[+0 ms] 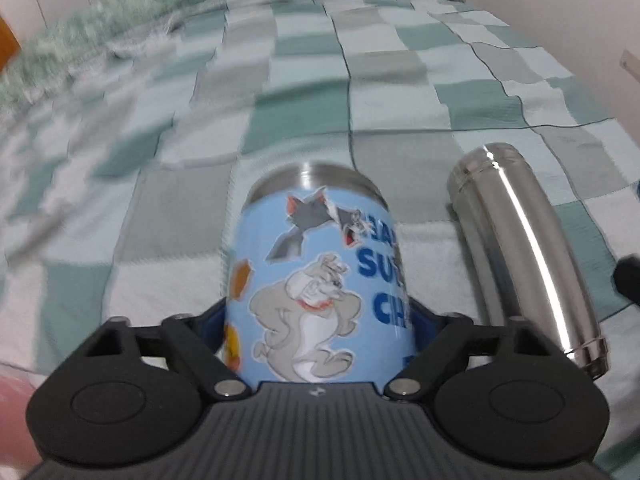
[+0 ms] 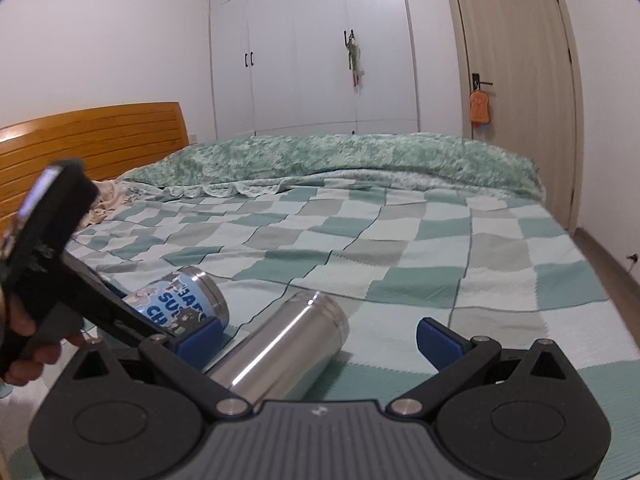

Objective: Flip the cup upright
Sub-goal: 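Move the left tool down and grasp the lying blue cartoon cup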

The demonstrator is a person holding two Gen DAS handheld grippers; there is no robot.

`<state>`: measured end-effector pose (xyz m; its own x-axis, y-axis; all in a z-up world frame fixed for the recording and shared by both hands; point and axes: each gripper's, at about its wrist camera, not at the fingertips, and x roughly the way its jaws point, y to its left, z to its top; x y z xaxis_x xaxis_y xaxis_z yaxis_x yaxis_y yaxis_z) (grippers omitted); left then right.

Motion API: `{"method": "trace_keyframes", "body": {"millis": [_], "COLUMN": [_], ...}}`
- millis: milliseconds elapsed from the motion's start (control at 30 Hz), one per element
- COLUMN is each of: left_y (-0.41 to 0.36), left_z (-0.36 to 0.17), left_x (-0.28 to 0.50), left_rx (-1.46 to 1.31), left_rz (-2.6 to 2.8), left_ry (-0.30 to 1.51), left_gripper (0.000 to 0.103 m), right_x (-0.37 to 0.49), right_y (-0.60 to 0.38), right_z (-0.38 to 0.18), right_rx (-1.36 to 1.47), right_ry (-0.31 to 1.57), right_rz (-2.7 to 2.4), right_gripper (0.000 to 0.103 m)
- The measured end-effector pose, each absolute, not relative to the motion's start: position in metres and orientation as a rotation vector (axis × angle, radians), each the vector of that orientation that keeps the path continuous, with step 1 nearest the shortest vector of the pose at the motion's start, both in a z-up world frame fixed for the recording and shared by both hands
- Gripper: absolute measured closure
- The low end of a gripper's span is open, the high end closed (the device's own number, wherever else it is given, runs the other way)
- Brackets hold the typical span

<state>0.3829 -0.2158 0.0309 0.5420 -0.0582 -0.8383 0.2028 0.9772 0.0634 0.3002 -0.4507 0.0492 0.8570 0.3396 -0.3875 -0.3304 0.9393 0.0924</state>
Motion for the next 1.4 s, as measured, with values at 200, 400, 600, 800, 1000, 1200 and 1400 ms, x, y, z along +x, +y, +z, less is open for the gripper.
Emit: {"method": "trace_keyframes", "body": {"millis": [200, 400, 600, 800, 1000, 1200, 1400], "left_y": [-0.214, -0.204, -0.188, -0.166, -0.146, -0.134, -0.130], "left_z": [0.035, 0.048, 0.075, 0.098, 0.095, 0.066, 0.038], "left_x": [0.370, 0.345, 0.302, 0.253, 0.212, 0.202, 0.213], "left_rx": [0.153, 0.146, 0.159, 0.144, 0.124, 0.078, 0.035], "left_rz": [-0.155, -0.167, -0.196, -0.241, -0.279, -0.270, -0.231], "left_ry": [0.987, 0.986, 0.933, 0.911, 0.960, 1.013, 1.014], "left_gripper": [0.018, 0.018, 0.018, 0.018, 0.018, 0.018, 0.018], "right_x": [0.290, 0.266, 0.230, 0.192, 0.156, 0.131, 0.115], "right_y": [-0.446, -0.433, -0.421, -0.403, -0.380, -0.367, -0.369], "right_z": [0.050, 0.057, 0.073, 0.082, 0.084, 0.070, 0.057], "right_rx": [0.037, 0.053, 0.079, 0.077, 0.087, 0.089, 0.090], "right_ry": [0.411, 0.408, 0.399, 0.415, 0.432, 0.488, 0.539], "right_rz": [0.359, 0.368, 0.370, 0.379, 0.399, 0.391, 0.358], "right_gripper": [0.000, 0.000, 0.000, 0.000, 0.000, 0.000, 0.000]}}
